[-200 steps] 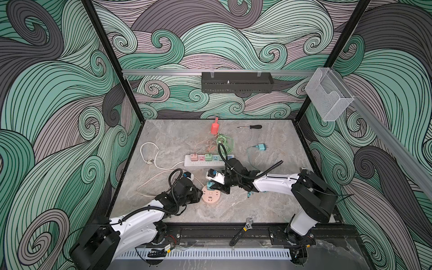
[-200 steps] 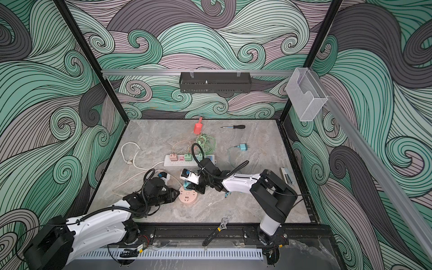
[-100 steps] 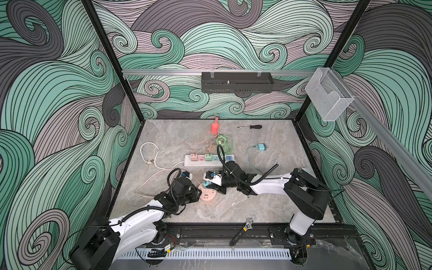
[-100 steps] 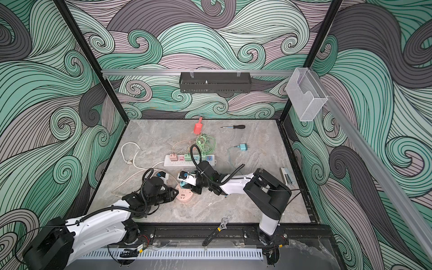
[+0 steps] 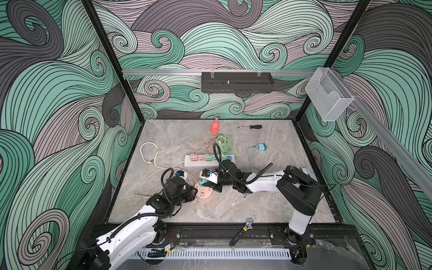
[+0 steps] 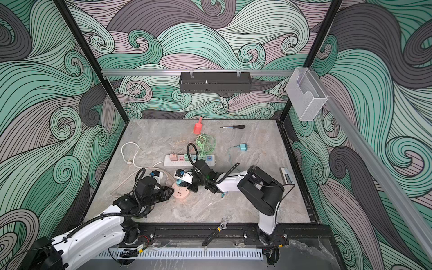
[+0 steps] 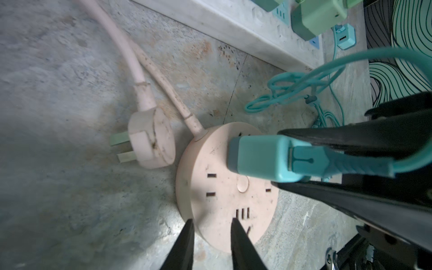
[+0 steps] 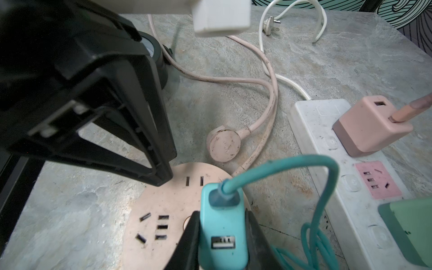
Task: Insert the plug
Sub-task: 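Press the teal charger down into the round pink socket with the right gripper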
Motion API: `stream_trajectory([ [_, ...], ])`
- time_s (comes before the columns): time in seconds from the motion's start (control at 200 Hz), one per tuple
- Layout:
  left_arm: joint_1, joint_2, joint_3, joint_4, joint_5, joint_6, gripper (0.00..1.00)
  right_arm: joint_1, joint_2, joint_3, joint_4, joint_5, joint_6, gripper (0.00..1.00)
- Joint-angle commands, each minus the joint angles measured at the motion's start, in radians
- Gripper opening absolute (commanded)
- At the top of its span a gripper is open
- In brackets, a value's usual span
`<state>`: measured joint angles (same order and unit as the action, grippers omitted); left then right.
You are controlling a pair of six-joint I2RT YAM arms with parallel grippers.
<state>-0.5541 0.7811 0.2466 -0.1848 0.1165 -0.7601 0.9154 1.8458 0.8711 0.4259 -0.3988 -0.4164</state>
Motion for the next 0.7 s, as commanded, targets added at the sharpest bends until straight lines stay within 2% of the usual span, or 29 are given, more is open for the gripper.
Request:
stream_trajectory([
  [0.0, 0.021, -0.014, 0.047, -0.076, 0.01, 0.029, 0.32, 0.003, 0.133, -0.05, -0.304, 0.143, 0.032, 0.02],
  [0.245, 0.029, -0.017, 0.057, -0.085, 0.018, 0.027, 0.33, -0.007, 0.165, 0.017, -0.303, 0.201, 0.06, 0.02],
  [0.495, 0.036, -0.02, 0.069, -0.11, 0.0, 0.027, 0.35, -0.037, 0.131, 0.045, -0.351, 0.218, 0.042, 0.04],
  [0.695, 0.043, -0.01, 0.076, -0.116, -0.041, 0.022, 0.4, -0.053, 0.092, 0.046, -0.378, 0.213, 0.041, 0.13],
])
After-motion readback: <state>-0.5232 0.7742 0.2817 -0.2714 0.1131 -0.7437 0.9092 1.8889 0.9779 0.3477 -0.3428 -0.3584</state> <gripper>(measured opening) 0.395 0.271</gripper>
